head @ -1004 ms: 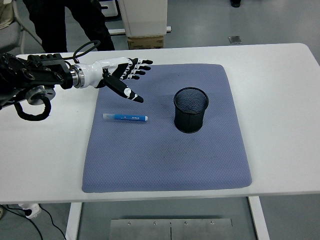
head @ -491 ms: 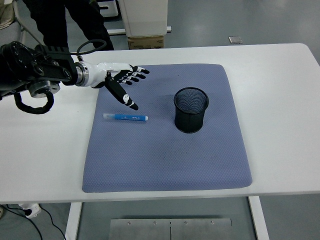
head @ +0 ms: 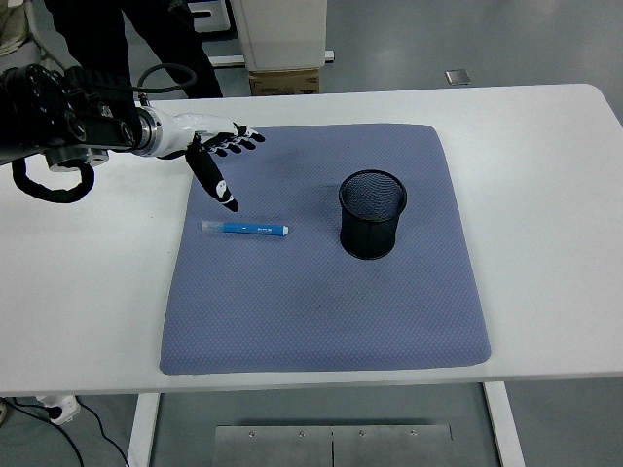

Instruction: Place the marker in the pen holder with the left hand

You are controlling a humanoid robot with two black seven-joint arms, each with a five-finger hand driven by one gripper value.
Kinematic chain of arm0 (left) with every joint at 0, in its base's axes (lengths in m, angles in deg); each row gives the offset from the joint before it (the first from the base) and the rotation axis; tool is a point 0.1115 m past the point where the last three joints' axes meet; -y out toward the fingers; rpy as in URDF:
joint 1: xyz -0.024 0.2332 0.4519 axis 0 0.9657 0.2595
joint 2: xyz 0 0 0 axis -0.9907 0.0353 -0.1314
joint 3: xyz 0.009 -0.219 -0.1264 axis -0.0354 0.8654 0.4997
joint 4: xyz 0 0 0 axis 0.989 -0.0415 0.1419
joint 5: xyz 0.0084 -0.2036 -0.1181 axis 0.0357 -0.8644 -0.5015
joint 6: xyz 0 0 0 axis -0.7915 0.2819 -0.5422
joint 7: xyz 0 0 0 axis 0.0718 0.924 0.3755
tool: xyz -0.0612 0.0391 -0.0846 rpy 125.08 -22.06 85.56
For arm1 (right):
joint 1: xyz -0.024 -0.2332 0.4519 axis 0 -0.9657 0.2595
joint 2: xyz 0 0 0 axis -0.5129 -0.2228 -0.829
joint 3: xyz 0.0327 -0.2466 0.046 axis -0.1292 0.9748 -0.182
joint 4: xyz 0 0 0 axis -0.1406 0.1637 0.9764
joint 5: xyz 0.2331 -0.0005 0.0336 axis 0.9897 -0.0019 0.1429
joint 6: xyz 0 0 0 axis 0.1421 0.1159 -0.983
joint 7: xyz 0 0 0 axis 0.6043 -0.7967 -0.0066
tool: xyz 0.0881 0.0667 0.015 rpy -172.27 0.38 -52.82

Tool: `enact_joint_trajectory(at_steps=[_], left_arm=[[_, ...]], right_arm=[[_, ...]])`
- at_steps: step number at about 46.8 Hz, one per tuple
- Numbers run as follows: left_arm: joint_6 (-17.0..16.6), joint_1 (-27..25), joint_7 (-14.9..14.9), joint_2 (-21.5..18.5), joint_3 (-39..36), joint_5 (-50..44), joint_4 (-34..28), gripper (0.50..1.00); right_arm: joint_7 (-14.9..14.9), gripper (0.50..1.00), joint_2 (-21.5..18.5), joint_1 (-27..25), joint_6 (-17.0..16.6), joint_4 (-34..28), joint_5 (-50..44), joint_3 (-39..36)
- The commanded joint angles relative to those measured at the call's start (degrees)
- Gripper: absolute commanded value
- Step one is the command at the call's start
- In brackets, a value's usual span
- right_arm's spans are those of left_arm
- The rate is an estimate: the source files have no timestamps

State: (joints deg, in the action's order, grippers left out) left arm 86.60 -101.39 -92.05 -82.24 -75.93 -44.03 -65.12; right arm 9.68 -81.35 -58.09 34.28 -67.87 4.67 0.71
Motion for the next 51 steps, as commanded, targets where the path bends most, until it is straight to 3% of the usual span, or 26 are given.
enact_joint_trajectory(at_steps=[1,16,34,51], left_arm=[[0.1,-0.8,0.0,1.1,-1.4,0.0,-0.1,1.0],[2.9,-2.0,0.0,7.3,-7.6,-0.5,-0.1,1.0],[2.2,-1.2,-0.1,7.3,-9.1,-2.6,0.1,1.0],[2.2,3.1,-0.6,7.3,-6.8,-4.1,1.9,1.0]], right_arm=[[0.0,1.0,0.0,0.0,0.0,0.0,0.0,0.0],[0.0,1.0,0.0,0.0,0.0,0.0,0.0,0.0],[0.0,1.0,0.0,0.0,0.0,0.0,0.0,0.0],[0.0,1.0,0.0,0.0,0.0,0.0,0.0,0.0]])
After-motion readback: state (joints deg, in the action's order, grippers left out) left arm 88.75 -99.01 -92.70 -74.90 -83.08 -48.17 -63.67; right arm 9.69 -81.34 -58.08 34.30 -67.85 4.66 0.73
